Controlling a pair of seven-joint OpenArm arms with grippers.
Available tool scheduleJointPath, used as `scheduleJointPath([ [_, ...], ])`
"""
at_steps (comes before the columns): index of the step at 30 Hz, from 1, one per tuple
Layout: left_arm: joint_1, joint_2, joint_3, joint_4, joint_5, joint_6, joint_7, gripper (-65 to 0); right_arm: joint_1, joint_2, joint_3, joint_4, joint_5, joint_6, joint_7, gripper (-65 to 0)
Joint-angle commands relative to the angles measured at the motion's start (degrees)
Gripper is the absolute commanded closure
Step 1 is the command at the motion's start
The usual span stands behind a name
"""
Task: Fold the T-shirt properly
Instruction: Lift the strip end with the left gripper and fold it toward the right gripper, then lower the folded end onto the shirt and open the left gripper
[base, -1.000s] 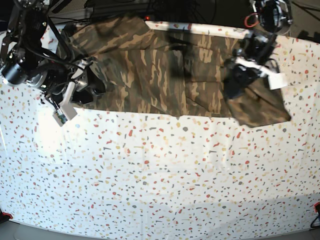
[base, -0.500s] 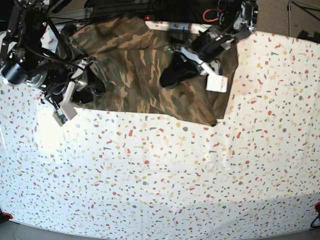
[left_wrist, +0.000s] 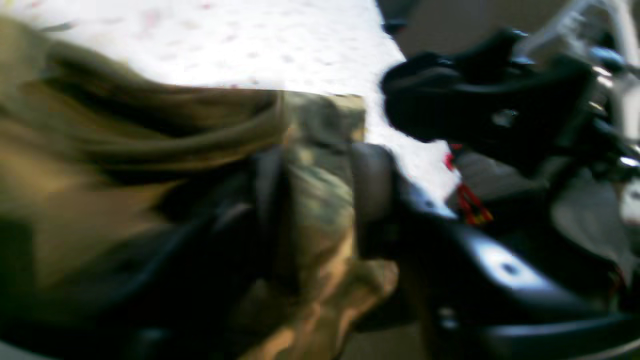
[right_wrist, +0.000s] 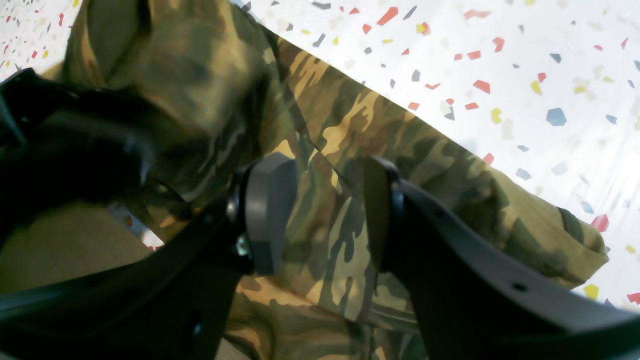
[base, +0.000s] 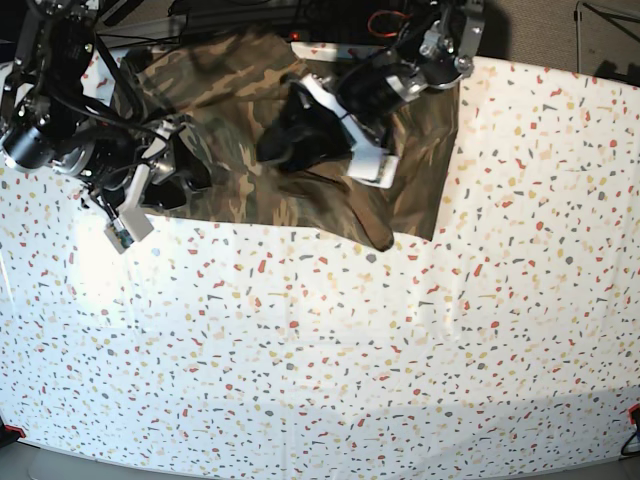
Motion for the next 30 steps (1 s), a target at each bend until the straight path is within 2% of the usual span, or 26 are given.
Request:
scheduleJointPath([
  [1,-0.74,0.46,1.33,1.14,-1.22,-2.27,0.11,-26.7,0.5,0.66,0.35,0.72,0.87,0.25,1.27,-26.5],
  [2,-1.51,0.46,2.29,1.14,-1.38,-3.98,1.16,-26.7,0.52,0.66,0.35,0.72,0.85,0.25,1.29,-26.5],
  [7,-5.57,0.42,4.17,1.27,-8.17,-4.19,3.78,-26.7,0.5,0.68,0.35,0.72,0.66,0.25,1.29,-26.5],
  [9,-7.08,0.42,4.07,2.14,-8.96,-4.19,4.94,-26.7,0.52,0.68,0.35,0.72,0.44,0.25,1.29,-26.5],
  [16,-9.92,0.42,4.02,10.71,-8.5,-3.8,16.61,-26.7,0.5,0.66,0.35,0.72,-0.61,0.25,1.53,-26.5],
  [19,-9.6,-0.33,4.02,15.3,-1.55,-1.44,19.06,-26.6,0.5,0.66,0.35,0.72,-2.27,0.25,1.86,-26.5],
  [22,-8.7,-3.63,4.02,16.85,6.47,1.86,19.02,-26.7,0.5,0.72,0.35,0.7,-2.62,0.25,1.86,-26.5],
  [25,-8.46,-7.28,4.02,16.85,7.8,5.29,18.36,-26.7,0.5,0.79,0.35,0.7,-2.6,0.25,2.03,-26.5],
  [28,-8.46,-10.62,4.02,16.85,8.07,8.52,14.16,-26.7,0.5,0.76,0.35,0.7,-2.58,0.25,2.58,-26.5],
  [30,-8.44,-11.39,4.02,16.85,11.43,9.79,13.42,-26.6,0.5,0.76,0.35,0.66,-2.6,0.25,2.6,-26.5],
])
